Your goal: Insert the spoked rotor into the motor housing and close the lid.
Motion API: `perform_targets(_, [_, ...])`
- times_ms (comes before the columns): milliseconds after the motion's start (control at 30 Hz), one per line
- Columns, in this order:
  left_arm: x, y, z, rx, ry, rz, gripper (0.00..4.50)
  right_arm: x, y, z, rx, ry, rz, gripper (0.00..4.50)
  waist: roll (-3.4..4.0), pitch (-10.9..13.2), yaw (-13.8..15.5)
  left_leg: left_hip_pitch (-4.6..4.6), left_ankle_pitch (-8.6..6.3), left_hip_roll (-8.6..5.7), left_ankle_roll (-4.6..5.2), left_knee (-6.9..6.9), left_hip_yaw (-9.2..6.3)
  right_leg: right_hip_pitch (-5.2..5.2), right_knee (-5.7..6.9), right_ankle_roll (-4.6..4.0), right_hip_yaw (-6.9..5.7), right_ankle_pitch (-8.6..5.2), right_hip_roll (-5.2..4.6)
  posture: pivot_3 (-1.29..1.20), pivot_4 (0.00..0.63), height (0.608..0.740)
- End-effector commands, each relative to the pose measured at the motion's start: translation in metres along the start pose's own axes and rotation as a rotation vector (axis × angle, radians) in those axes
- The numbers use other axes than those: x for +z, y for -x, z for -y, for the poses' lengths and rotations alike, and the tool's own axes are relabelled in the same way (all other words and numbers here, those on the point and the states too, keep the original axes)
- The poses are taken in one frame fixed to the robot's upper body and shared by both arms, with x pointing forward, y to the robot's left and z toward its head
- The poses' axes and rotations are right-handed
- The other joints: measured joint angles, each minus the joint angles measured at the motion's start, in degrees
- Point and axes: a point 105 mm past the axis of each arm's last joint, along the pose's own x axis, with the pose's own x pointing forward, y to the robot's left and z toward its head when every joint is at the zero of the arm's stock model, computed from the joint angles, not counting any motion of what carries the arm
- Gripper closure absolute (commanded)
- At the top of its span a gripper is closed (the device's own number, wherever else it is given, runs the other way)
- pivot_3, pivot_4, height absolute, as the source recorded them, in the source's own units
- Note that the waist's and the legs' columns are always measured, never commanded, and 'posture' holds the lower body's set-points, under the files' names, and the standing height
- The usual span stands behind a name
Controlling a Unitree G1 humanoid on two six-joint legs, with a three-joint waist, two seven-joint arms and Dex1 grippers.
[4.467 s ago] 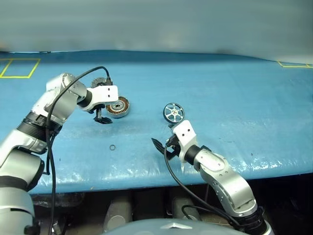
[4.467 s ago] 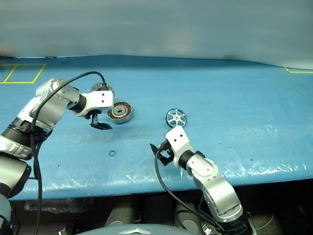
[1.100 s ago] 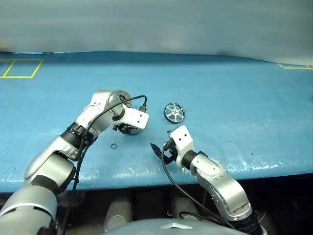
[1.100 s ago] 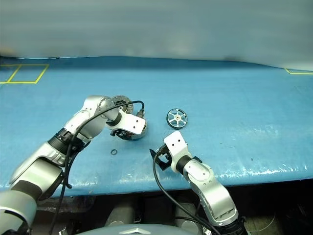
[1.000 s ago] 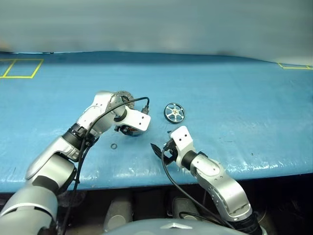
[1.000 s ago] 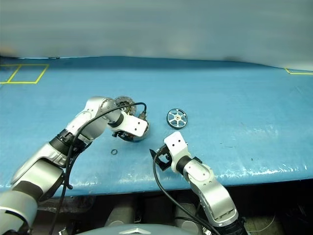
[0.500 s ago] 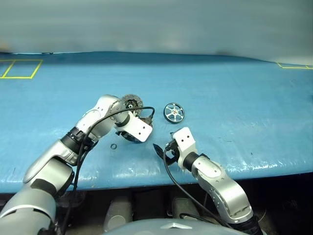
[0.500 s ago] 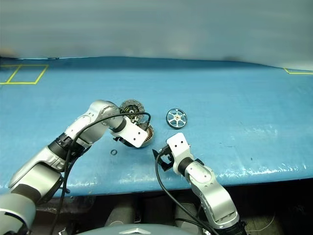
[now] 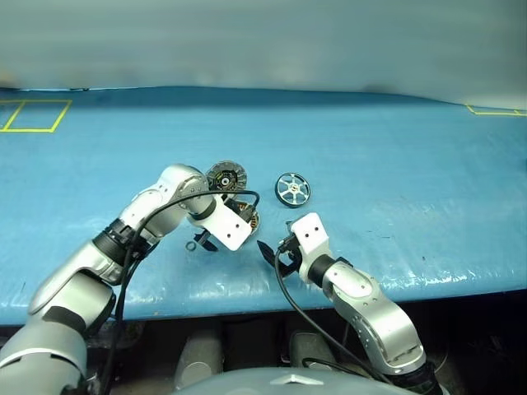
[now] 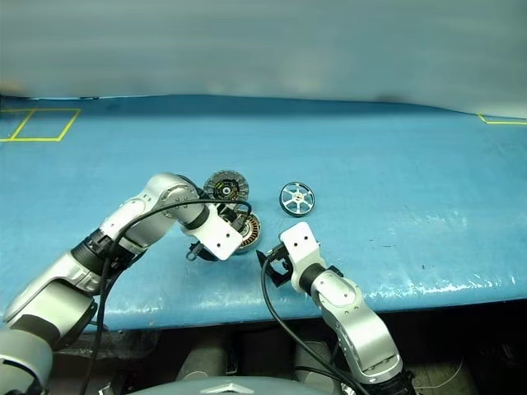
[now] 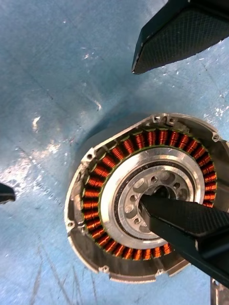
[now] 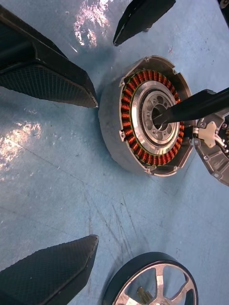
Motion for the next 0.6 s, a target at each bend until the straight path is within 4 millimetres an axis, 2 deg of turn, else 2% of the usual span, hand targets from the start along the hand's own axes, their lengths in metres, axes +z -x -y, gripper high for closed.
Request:
perform_targets(33, [0.017, 0.03, -0.018, 0.114, -0.013, 0.067, 0.04, 0.013, 0.003, 0.002, -0.007, 0.015, 0.057, 0.0, 0.0, 0.0, 0.0, -0.01, 0.0, 0.02, 0.0, 0.0, -0.01, 0.0, -0.01, 0.0, 0.0, 0.0, 0.0, 0.0, 0.15, 0.74])
perform_targets(267, [0.016, 0.057, -0.017, 0.21, 0.083, 0.116, 0.04, 0.012, 0.002, 0.002, -0.004, 0.011, 0.052, 0.0, 0.01, 0.0, -0.2, 0.07, 0.0, 0.01, 0.0, 0.0, 0.01, 0.02, 0.02, 0.0, 0.03, 0.0, 0.1, 0.0, 0.15, 0.74])
perform_targets(400, [0.013, 0.066, -0.015, 0.347, 0.322, 0.251, 0.04, 0.011, 0.004, 0.004, -0.015, 0.002, 0.052, 0.0, 0.02, 0.0, -0.2, 0.07, 0.0, 0.05, -0.01, -0.03, 0.01, 0.01, 0.01, -0.01, 0.05, -0.01, 0.1, 0.0, 0.15, 0.74])
perform_targets(467, [0.017, 0.069, -0.015, 0.452, 0.454, 0.384, 0.04, 0.01, 0.006, 0.005, -0.021, -0.002, 0.051, 0.0, 0.01, 0.0, -0.2, 0.06, 0.0, 0.1, -0.01, -0.03, 0.01, 0.02, 0.0, 0.0, 0.08, -0.01, 0.1, 0.0, 0.15, 0.74])
perform_targets(600, [0.019, 0.069, -0.002, 0.687, 0.684, 0.578, 0.04, 0.01, 0.008, 0.008, -0.031, -0.009, 0.06, 0.0, 0.01, 0.0, -0.2, 0.08, 0.0, 0.28, -0.01, -0.02, 0.02, 0.03, -0.02, 0.02, 0.1, 0.0, 0.08, 0.0, 0.15, 0.74])
